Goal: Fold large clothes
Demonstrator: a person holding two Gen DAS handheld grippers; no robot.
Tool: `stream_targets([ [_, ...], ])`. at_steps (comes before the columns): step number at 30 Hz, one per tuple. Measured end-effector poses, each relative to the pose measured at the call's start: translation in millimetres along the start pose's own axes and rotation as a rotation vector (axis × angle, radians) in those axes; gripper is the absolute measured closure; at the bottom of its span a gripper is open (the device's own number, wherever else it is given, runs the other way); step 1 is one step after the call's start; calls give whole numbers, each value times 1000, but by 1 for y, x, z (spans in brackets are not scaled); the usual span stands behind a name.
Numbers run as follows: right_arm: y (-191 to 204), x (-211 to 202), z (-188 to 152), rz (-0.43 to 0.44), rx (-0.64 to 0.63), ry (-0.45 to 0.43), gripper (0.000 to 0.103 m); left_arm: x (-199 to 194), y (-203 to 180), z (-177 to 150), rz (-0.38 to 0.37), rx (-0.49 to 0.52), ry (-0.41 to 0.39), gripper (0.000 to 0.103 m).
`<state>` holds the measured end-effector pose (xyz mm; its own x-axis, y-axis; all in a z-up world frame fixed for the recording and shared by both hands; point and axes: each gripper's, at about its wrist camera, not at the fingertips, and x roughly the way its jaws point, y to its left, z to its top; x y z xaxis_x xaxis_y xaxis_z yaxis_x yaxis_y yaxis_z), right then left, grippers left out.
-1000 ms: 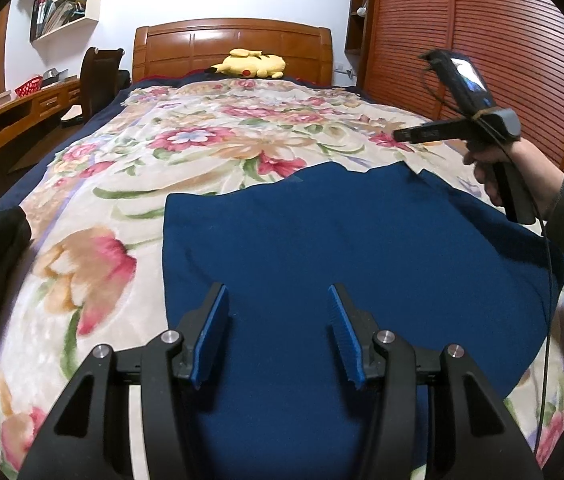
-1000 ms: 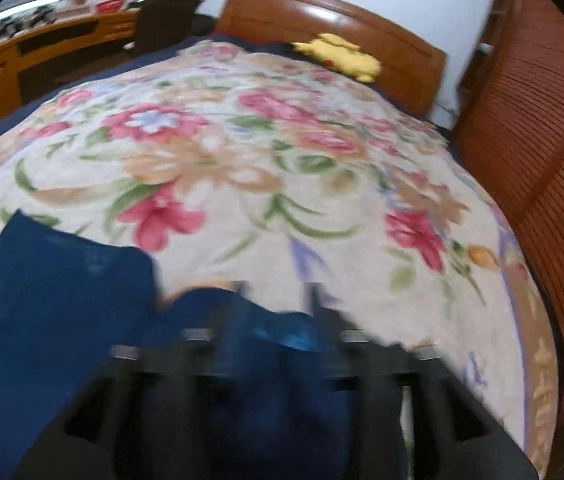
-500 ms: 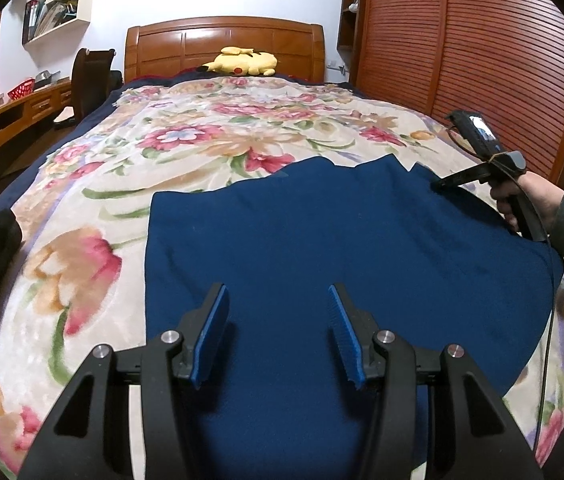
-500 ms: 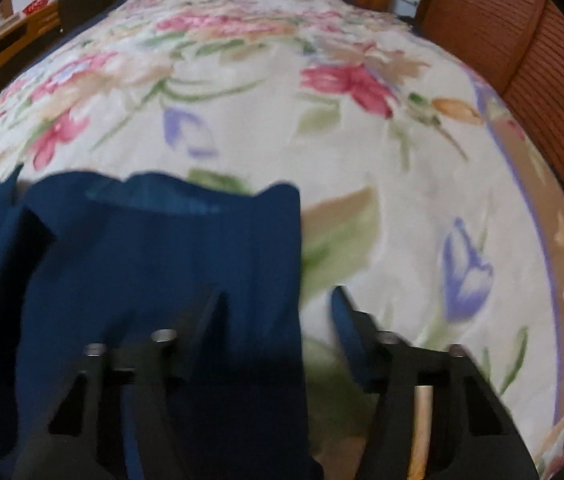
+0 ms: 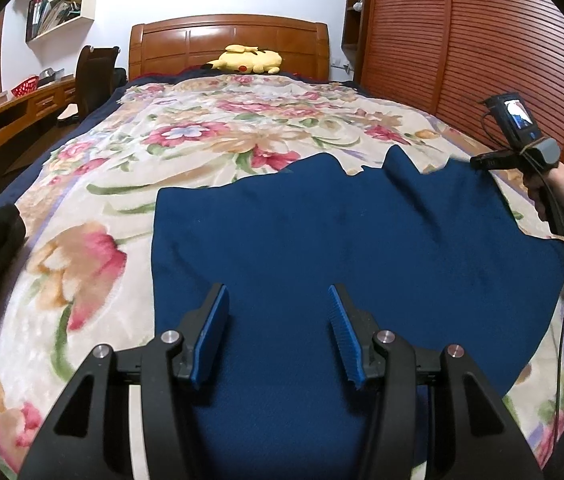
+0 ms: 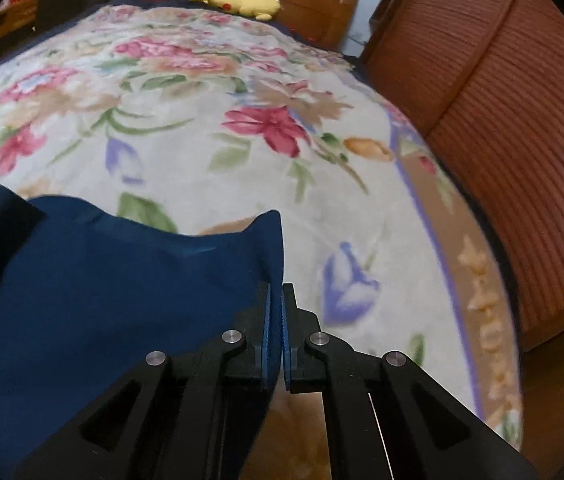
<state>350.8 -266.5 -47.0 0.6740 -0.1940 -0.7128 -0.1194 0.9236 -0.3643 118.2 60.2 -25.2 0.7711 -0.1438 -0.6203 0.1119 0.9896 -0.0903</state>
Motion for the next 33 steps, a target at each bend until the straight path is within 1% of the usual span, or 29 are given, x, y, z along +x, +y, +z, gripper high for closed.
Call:
stream_targets([
  [1, 1, -6, -1, -2, -1, -10, 76, -2, -1, 0, -1, 3, -4, 53],
  [2, 1, -12, -3, 11, 0, -19, 66, -4, -1, 0, -2, 6, -8, 53],
  [3, 3, -21, -6, 38, 0, -35, 51, -5, -1, 0, -3, 8, -11, 53],
  [4, 4, -31, -11, 63, 2, -62, 44, -7, -1, 1, -2, 8, -14, 53],
  [6, 8, -52, -23, 106, 14, -108, 38, -10, 0, 1, -6, 4, -21, 53],
  [7, 11, -64, -32, 141, 25, -127, 36, -11, 1, 1, -6, 2, -22, 53],
  [8, 15, -73, -41, 172, 31, -138, 36, -12, 1, 1, -6, 1, -24, 53],
  [12, 35, -100, -69, 241, 10, -170, 36, -15, 0, 0, -6, 5, -27, 53],
  [14, 43, -108, -78, 293, 7, -168, 36, -17, -2, -1, -8, 9, -30, 53],
  [16, 51, -115, -87, 321, -3, -168, 36, -18, -3, -1, -8, 13, -32, 53],
  [22, 67, -122, -111, 337, -24, -154, 36, -22, -3, -2, -11, 18, -36, 53],
  [24, 65, -122, -117, 312, -26, -157, 36, -24, -1, -3, -9, 20, -38, 53],
  [26, 58, -119, -127, 292, -2, -147, 36, -26, 2, -4, -5, 17, -39, 53],
  [28, 51, -109, -140, 243, 6, -109, 36, -27, 4, -5, 0, 17, -39, 53],
  [29, 49, -102, -146, 232, 4, -83, 36, -28, 5, -6, 4, 18, -40, 53],
  [31, 46, -87, -160, 273, 26, -42, 36, -31, 9, -9, 12, 19, -39, 53],
  [33, 46, -79, -169, 297, 43, -38, 36, -33, 12, -13, 18, 21, -34, 53],
])
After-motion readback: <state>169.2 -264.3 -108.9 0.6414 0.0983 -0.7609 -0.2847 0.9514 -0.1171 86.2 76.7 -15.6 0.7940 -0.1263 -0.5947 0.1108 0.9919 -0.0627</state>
